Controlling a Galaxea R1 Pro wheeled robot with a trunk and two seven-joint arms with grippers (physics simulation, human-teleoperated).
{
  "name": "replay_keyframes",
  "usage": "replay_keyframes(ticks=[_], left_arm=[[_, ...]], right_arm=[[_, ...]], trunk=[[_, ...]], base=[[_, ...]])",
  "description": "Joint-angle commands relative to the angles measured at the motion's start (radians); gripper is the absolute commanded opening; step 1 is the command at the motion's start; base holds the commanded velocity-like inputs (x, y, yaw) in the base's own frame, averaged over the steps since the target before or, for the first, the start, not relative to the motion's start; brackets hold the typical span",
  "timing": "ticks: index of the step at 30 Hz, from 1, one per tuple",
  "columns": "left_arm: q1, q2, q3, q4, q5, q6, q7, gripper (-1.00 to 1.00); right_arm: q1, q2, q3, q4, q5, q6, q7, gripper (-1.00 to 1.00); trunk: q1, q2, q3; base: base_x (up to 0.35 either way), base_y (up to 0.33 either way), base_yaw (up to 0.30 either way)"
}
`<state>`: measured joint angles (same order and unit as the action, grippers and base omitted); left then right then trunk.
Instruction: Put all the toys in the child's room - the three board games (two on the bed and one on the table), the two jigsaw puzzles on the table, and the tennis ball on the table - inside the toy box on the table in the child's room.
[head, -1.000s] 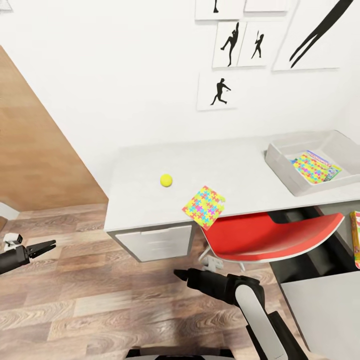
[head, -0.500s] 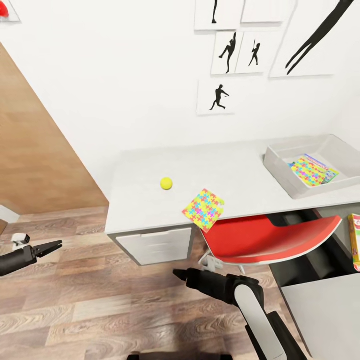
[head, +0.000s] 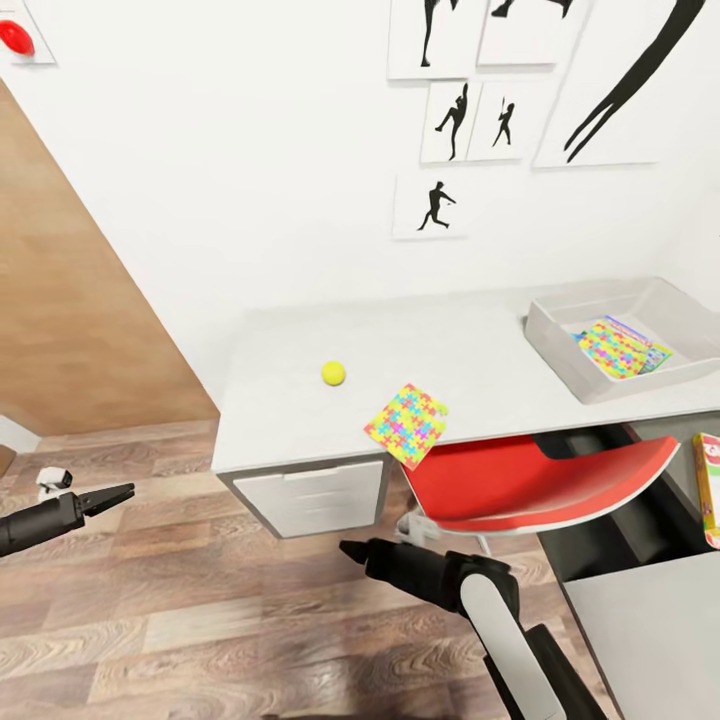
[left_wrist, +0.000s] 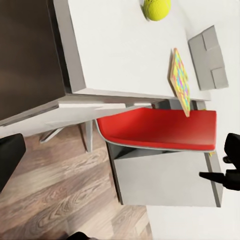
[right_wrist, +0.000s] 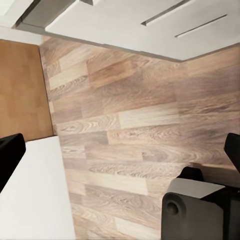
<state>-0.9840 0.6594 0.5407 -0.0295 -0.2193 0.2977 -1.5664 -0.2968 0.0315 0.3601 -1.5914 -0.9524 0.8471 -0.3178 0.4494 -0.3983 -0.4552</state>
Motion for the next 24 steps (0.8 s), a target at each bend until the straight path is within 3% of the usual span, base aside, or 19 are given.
replay_keyframes(ticks=[1,17,24], left_arm=[[-0.001,0.001,0.007,0.0,-0.011,0.011,-0.004,1.0],[-0.001,0.009,0.007,0.0,-0.011,0.01,-0.004,1.0],[-0.001,0.009,0.007,0.0,-0.011,0.009,-0.004,1.0]], right_arm=[[-0.001,0.002,0.003,-0.001,-0.01,0.002,-0.01,1.0],[-0.003,0.012,0.013,-0.001,-0.008,0.0,-0.01,1.0],[-0.007,0.013,0.029,-0.001,0.063,0.001,-0.01,1.0]], trunk=[[0.001,-0.002,0.0],[0.001,-0.002,0.016],[0.001,-0.002,0.017]], base=[[0.0,0.0,0.0],[0.0,0.0,0.0],[0.0,0.0,0.0]])
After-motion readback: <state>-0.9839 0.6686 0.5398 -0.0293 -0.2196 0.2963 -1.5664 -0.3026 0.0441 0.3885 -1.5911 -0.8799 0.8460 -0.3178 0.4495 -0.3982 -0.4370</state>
